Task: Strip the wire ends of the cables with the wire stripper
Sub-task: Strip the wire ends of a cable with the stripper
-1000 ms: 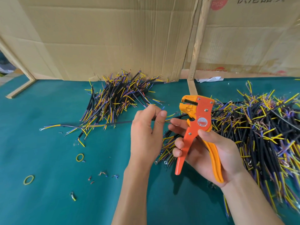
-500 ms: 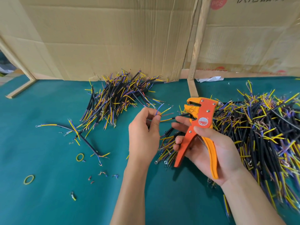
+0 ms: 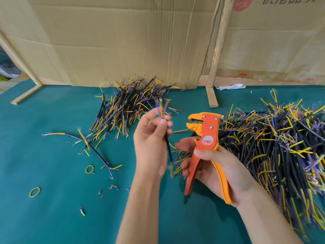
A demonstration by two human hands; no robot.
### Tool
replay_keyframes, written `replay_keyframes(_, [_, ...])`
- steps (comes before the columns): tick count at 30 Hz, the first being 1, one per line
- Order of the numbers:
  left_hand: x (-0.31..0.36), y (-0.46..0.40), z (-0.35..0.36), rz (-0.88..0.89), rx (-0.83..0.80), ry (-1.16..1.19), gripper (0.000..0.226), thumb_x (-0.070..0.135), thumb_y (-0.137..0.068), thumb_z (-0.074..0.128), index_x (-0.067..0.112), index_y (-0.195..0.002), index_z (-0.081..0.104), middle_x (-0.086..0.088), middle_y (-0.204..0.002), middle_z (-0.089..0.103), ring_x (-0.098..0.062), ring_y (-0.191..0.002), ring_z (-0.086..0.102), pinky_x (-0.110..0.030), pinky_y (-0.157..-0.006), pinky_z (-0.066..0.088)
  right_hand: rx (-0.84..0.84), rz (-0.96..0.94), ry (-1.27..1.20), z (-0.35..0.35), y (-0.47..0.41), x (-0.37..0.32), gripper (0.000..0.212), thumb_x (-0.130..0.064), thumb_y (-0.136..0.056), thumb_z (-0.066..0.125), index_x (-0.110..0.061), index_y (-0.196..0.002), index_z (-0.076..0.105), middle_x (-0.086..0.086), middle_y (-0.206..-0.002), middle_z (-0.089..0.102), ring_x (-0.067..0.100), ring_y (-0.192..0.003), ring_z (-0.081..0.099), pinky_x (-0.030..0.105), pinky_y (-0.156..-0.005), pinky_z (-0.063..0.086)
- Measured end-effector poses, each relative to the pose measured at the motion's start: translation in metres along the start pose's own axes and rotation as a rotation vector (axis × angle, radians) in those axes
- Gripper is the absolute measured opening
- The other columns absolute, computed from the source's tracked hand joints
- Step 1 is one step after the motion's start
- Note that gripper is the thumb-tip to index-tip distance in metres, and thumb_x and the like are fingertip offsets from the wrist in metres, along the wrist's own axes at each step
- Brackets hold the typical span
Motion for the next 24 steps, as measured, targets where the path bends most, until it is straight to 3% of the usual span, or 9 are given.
replay_keyframes(3, [-0.003,-0.003,-0.008,-0.171,0.088,0.534,0.023,-0.01,-0.098,0.045,0.005,-0.112,0.054,-0.01,-0.089,0.067,-0.012,-0.075,0.065,-0.019,-0.071,0.055,-0.103,0.058,0.074,0.008,0.004,0.003,0.046,-0.016,-0.073,0.078,0.004,-0.114,0.07,0.03,-0.114,0.063,0.034,-0.072,0.064,0.043,-0.068,0.056])
replay_keyframes(7, [-0.005,-0.003,-0.02,-0.194,0.236,0.704,0.024,-0.013,-0.098,0.043,0.004,-0.114,0.049,-0.025,-0.108,0.063,-0.023,-0.093,0.073,-0.034,-0.086,0.06,-0.283,0.14,0.159,0.017,0.01,0.011,0.046,-0.016,-0.081,0.077,0.004,-0.121,0.066,0.028,-0.124,0.065,0.03,-0.073,0.064,0.043,-0.072,0.055])
replay_keyframes(9, [-0.002,-0.002,-0.026,-0.123,0.301,0.486,0.03,-0.015,-0.095,0.05,0.005,-0.118,0.048,-0.029,-0.121,0.057,-0.029,-0.113,0.068,-0.041,-0.092,0.058,-0.29,0.12,0.128,0.015,0.01,0.009,0.052,-0.02,-0.079,0.082,0.004,-0.123,0.066,0.028,-0.119,0.066,0.029,-0.074,0.065,0.044,-0.073,0.054])
replay_keyframes(11, [0.007,0.001,-0.036,0.001,0.365,0.03,0.042,-0.006,-0.093,0.06,0.011,-0.129,0.047,-0.022,-0.139,0.049,-0.024,-0.129,0.058,-0.04,-0.104,0.051,-0.251,0.073,0.072,0.009,0.009,0.003,0.059,-0.024,-0.076,0.086,0.005,-0.124,0.066,0.027,-0.117,0.067,0.029,-0.074,0.064,0.044,-0.072,0.054])
replay_keyframes(13, [0.023,0.005,-0.041,0.133,0.411,-0.476,0.067,0.01,-0.088,0.071,0.019,-0.146,0.038,-0.01,-0.157,0.031,-0.008,-0.145,0.031,-0.023,-0.12,0.027,-0.219,0.019,-0.007,0.003,0.008,-0.005,0.064,-0.024,-0.074,0.087,0.007,-0.126,0.064,0.027,-0.117,0.066,0.027,-0.073,0.063,0.043,-0.071,0.054])
replay_keyframes(15, [0.032,0.004,-0.035,0.301,0.309,-0.692,0.073,0.009,-0.083,0.072,0.02,-0.148,0.04,-0.005,-0.161,0.026,0.006,-0.147,0.013,-0.013,-0.12,0.011,-0.194,-0.023,-0.064,-0.002,0.008,-0.011,0.068,-0.025,-0.074,0.087,0.009,-0.127,0.063,0.027,-0.118,0.065,0.026,-0.073,0.062,0.041,-0.07,0.054])
replay_keyframes(17, [0.026,0.003,-0.013,0.336,0.019,-0.741,0.056,0.001,-0.082,0.065,0.021,-0.134,0.058,0.003,-0.149,0.049,-0.003,-0.149,0.021,-0.035,-0.125,0.014,-0.167,-0.051,-0.087,-0.005,0.007,-0.014,0.069,-0.026,-0.072,0.087,0.01,-0.127,0.063,0.029,-0.118,0.065,0.025,-0.073,0.061,0.041,-0.069,0.054])
replay_keyframes(20, [0.007,0.014,0.019,0.192,-0.304,-0.839,0.03,0.011,-0.085,0.058,0.025,-0.103,0.077,0.02,-0.108,0.073,0.005,-0.13,0.048,-0.045,-0.122,0.022,-0.127,-0.079,-0.119,-0.011,0.006,-0.017,0.069,-0.025,-0.071,0.087,0.009,-0.127,0.064,0.028,-0.119,0.065,0.026,-0.073,0.062,0.041,-0.069,0.054])
replay_keyframes(24, [0.0,0.015,0.022,0.164,-0.316,-0.854,0.018,0.009,-0.09,0.065,0.021,-0.093,0.079,0.013,-0.089,0.076,-0.003,-0.089,0.069,-0.035,-0.093,0.053,-0.049,-0.136,-0.132,-0.02,0.004,-0.022,0.055,-0.021,-0.079,0.074,0.005,-0.127,0.066,0.024,-0.122,0.065,0.025,-0.074,0.062,0.039,-0.069,0.055])
Point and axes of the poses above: each hand's wrist, its own y-axis away from the middle knuckle, its own z-axis out of the palm, x = y × z, the point moved 7 cm from there along -y, towards the middle knuckle
